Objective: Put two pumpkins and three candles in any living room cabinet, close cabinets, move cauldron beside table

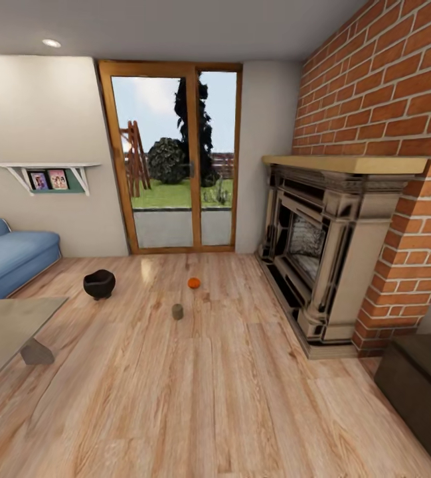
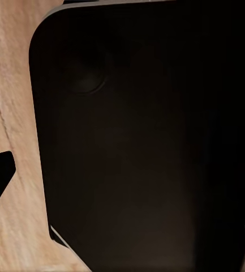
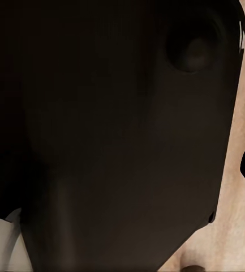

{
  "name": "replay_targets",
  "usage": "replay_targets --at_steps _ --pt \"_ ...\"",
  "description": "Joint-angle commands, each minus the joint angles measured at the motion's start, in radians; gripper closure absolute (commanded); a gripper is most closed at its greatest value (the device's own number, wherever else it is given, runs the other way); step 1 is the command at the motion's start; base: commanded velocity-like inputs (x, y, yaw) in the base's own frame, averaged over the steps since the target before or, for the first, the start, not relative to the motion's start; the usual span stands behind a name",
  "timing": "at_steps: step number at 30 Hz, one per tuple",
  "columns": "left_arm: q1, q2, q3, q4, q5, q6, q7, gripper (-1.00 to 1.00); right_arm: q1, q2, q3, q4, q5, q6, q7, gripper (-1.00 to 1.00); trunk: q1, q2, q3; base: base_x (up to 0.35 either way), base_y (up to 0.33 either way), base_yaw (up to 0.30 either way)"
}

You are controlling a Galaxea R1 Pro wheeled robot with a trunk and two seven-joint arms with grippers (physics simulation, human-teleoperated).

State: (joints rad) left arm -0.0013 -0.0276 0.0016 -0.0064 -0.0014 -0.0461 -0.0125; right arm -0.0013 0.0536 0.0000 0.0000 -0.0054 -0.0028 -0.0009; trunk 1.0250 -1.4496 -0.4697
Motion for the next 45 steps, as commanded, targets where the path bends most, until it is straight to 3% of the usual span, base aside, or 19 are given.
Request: replay_targets --at_steps 1,22,45 --pt "0.000 0.000 0.000 0.000 0.000 -0.003 -0.001 -1.00 0.000 0.000 0.000 0.000 -0.001 0.001 0.000 -1.00 0.000 0.000 -0.001 0.001 0.000 -0.211" --pt "0.000 0.000 -0.001 0.000 -0.003 -0.004 -0.001 -1.00 0.000 -0.002 -0.002 0.000 -0.001 0.004 0.000 -1.00 0.000 0.000 -0.013 0.060 0.152 -0.261" --pt "0.000 0.001 0.002 0.000 -0.002 -0.005 -0.001 -1.00 0.000 -0.007 -0.002 0.000 -0.002 0.001 0.002 -1.00 0.000 0.000 -0.028 0.006 0.006 -0.266"
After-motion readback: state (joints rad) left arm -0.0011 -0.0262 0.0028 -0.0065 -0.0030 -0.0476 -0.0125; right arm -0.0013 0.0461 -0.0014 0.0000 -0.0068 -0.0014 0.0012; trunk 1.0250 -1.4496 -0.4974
